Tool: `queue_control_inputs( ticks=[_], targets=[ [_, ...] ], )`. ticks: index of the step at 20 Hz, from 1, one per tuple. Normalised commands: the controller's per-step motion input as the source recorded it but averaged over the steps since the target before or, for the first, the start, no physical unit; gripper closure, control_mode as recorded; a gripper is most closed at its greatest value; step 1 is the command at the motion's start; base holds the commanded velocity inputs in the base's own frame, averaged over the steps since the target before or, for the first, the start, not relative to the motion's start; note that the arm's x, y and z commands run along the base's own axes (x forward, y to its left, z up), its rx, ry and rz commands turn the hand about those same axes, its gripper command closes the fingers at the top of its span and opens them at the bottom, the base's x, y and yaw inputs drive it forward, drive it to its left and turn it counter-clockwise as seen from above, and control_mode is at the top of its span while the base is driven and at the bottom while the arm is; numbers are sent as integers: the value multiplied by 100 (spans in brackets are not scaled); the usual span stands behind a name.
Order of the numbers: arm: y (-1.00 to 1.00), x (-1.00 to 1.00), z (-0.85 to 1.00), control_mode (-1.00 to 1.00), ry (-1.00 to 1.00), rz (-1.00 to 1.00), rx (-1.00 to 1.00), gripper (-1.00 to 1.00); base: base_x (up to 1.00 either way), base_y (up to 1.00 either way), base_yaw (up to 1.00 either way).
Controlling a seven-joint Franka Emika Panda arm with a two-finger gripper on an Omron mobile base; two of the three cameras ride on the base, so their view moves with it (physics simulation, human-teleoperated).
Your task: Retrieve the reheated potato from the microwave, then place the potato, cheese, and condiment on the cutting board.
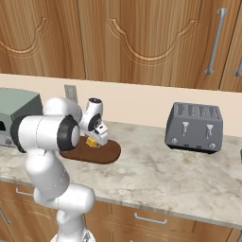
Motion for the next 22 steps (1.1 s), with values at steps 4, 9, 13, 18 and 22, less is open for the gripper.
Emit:
queue_control_inputs(
  ticks=[4,9,13,18,22],
  targets=[
    [20,-2,-37,-100,0,0,0,100,0,0,0],
    [22,-10,-35,-100,4,-1,0,100,0,0,0],
    [22,-29,-22,-100,4,-2,0,100,0,0,0],
    [23,-39,-16,-100,0,-2,0,100,0,0,0],
    [22,-40,-18,-100,0,-3,0,100,0,0,0]
  ],
)
